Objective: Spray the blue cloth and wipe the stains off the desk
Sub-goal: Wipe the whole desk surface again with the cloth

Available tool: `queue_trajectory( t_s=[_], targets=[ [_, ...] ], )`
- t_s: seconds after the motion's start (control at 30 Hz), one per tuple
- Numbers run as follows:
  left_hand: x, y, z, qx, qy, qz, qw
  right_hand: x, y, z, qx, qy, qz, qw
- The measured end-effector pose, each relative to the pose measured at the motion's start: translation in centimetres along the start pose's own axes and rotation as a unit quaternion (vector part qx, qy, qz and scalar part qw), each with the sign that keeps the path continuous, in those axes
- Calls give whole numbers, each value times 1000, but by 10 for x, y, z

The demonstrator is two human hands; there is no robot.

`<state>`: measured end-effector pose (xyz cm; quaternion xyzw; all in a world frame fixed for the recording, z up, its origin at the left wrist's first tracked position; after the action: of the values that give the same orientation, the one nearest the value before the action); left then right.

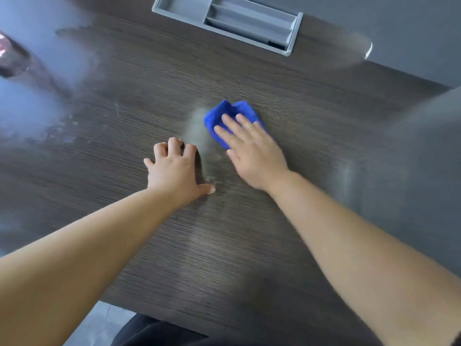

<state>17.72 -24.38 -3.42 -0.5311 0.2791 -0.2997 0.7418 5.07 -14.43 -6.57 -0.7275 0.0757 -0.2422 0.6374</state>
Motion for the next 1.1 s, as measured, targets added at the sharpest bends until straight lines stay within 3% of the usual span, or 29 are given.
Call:
queue_trajectory(
  t_s=[0.03,0.13,0.23,0.33,0.4,0.47,0.57,0.67,0.73,0.8,0.87,0.93,1.0,1.1],
  targets=[
    [0,0,0,1,1,-2,1000,-21,-4,-8,-3,15,26,1000],
    [1,1,0,6,5,-6,1000,-73,-14,-39,-13,177,65,982],
    [2,2,0,8,7,-7,1000,-42,-5,-49,-34,237,80,968],
    [2,3,0,2,7,-6,1000,18,12,-13,-22,69,45,996],
    [2,2,1,0,6,-2,1000,18,7,17,-6,-42,22,999],
    [2,2,0,-1,3,0,1000,-16,-3,28,-17,-61,37,997],
    [2,1,1,0,12,3,1000,-54,-14,24,-33,110,62,991],
    [4,0,4,2,15,21,1000,-16,-3,16,-58,236,67,968],
    [14,-3,6,-22,4,80,997,34,12,32,-49,192,55,979],
    [30,-9,11,-56,-13,151,987,74,16,70,-36,80,38,995],
    [49,-10,21,-76,-16,181,980,74,11,107,4,-16,31,999],
    [66,-6,38,-78,-8,178,981,49,7,124,-9,-36,56,998],
    [79,1,57,-76,4,172,982,33,3,119,-34,70,67,995],
    [93,12,83,-86,18,161,983,66,14,93,-68,261,81,960]
  ],
)
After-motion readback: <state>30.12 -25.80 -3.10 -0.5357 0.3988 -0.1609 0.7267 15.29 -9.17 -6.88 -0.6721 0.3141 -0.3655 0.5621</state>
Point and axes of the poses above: each hand's wrist, its own z-axis away from the middle knuckle, its own y-axis out of the palm, x = y × z, the point moved 3 cm from there along -z, towards the middle knuckle, and after that the axes turned 13 degrees about -x, right-handed, at the moved point
